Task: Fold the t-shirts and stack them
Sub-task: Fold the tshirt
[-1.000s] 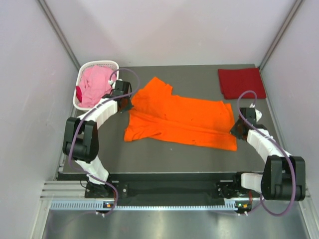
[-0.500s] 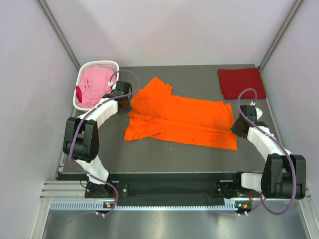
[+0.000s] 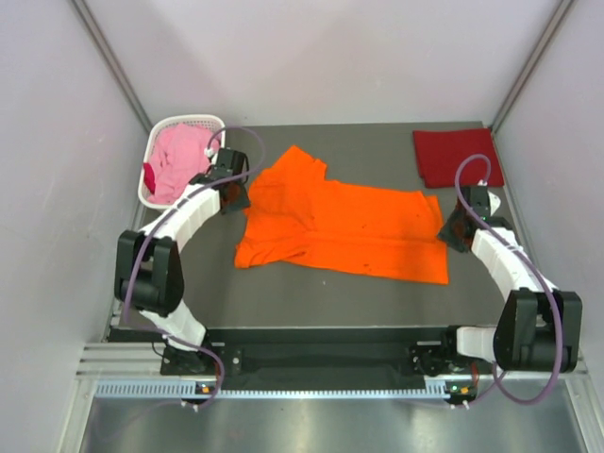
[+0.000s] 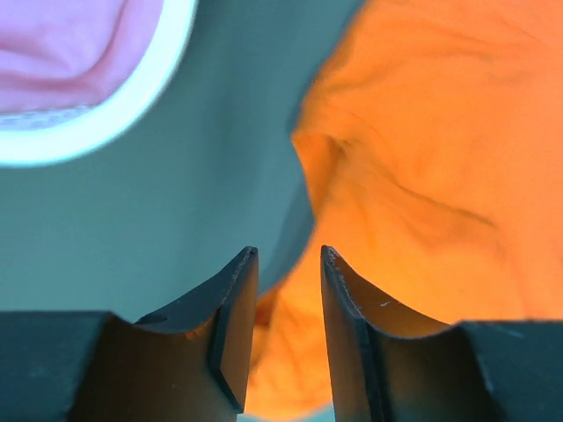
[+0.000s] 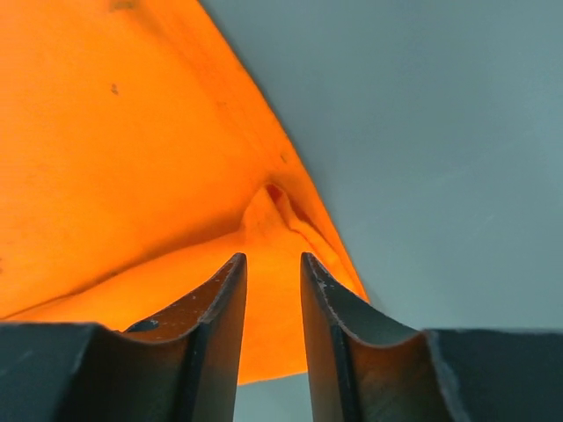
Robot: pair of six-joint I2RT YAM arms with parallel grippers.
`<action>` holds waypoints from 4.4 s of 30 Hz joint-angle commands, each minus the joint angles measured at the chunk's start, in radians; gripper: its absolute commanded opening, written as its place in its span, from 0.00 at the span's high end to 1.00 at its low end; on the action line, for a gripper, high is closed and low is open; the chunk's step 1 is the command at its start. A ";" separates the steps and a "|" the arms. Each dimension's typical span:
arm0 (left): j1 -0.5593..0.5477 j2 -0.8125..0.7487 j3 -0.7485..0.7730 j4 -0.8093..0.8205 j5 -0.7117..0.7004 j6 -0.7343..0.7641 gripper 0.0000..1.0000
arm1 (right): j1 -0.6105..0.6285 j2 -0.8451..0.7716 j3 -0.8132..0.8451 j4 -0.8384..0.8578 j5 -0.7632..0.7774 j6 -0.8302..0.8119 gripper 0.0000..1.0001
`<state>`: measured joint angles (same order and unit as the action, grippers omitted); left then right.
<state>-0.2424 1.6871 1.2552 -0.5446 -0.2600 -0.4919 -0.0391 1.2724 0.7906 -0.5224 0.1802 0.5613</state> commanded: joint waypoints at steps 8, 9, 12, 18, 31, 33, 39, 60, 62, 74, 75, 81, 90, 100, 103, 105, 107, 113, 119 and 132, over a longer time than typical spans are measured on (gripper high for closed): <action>-0.110 -0.323 -0.285 0.050 0.254 -0.065 0.64 | 0.002 -0.074 -0.091 -0.022 -0.177 0.083 0.70; -0.110 -0.328 -0.340 0.060 0.254 -0.074 0.64 | 0.002 -0.065 -0.112 -0.016 -0.177 0.092 0.70; -0.109 -0.322 -0.396 0.067 0.248 -0.102 0.69 | 0.002 -0.036 -0.139 0.005 -0.165 0.094 0.71; -0.110 -0.242 -0.430 0.012 0.066 -0.094 0.75 | -0.010 0.002 -0.143 -0.031 0.023 0.051 0.71; -0.109 -0.174 -0.252 -0.104 -0.262 -0.080 0.72 | -0.036 0.042 -0.103 -0.031 0.108 -0.003 0.72; -0.109 -0.199 -0.229 -0.129 -0.202 -0.080 0.69 | -0.036 0.024 -0.073 -0.068 0.099 -0.006 0.72; -0.107 -0.359 -0.289 -0.118 -0.058 -0.108 0.61 | -0.018 -0.096 -0.048 -0.143 -0.037 0.078 0.71; -0.095 -0.274 -0.479 0.066 -0.137 -0.249 0.70 | -0.033 0.004 -0.188 0.036 0.070 0.066 0.74; -0.095 -0.245 -0.459 0.084 -0.160 -0.240 0.77 | -0.038 0.007 -0.183 0.036 0.090 0.039 0.74; -0.095 -0.217 -0.338 -0.041 -0.223 -0.162 0.72 | -0.025 -0.086 -0.100 -0.028 0.009 -0.052 0.72; -0.095 -0.239 -0.289 -0.058 -0.235 -0.149 0.71 | -0.016 -0.112 -0.088 -0.030 -0.055 -0.066 0.72; -0.068 -0.244 -0.192 0.018 -0.106 -0.039 0.58 | 0.311 -0.202 0.031 0.116 -0.110 -0.092 0.64; -0.020 -0.024 -0.043 0.031 0.117 0.039 0.59 | 0.663 0.303 0.401 0.323 -0.272 -0.247 0.57; 0.025 0.118 -0.014 0.095 0.222 0.073 0.63 | 0.731 0.683 0.670 0.378 -0.447 -0.366 0.53; 0.026 0.144 -0.004 0.109 0.254 0.093 0.66 | 0.729 0.731 0.688 0.383 -0.446 -0.368 0.53; 0.028 0.155 0.000 0.115 0.255 0.098 0.73 | 0.732 0.755 0.696 0.386 -0.450 -0.370 0.53; 0.028 0.163 0.006 0.120 0.254 0.099 0.78 | 0.734 0.791 0.713 0.384 -0.459 -0.373 0.54; 0.028 0.158 0.013 0.115 0.318 0.099 1.00 | 0.740 0.821 0.704 0.420 -0.458 -0.365 0.56; 0.028 0.143 0.006 0.117 0.338 0.085 1.00 | 0.743 0.848 0.719 0.426 -0.444 -0.354 0.65; 0.026 0.092 0.026 0.097 0.323 0.035 1.00 | 0.745 0.766 0.656 0.479 -0.415 -0.299 1.00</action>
<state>-0.2165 1.8523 1.2385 -0.4709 0.0624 -0.4362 0.6872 2.1151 1.4582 -0.1074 -0.2531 0.2401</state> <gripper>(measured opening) 0.012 0.008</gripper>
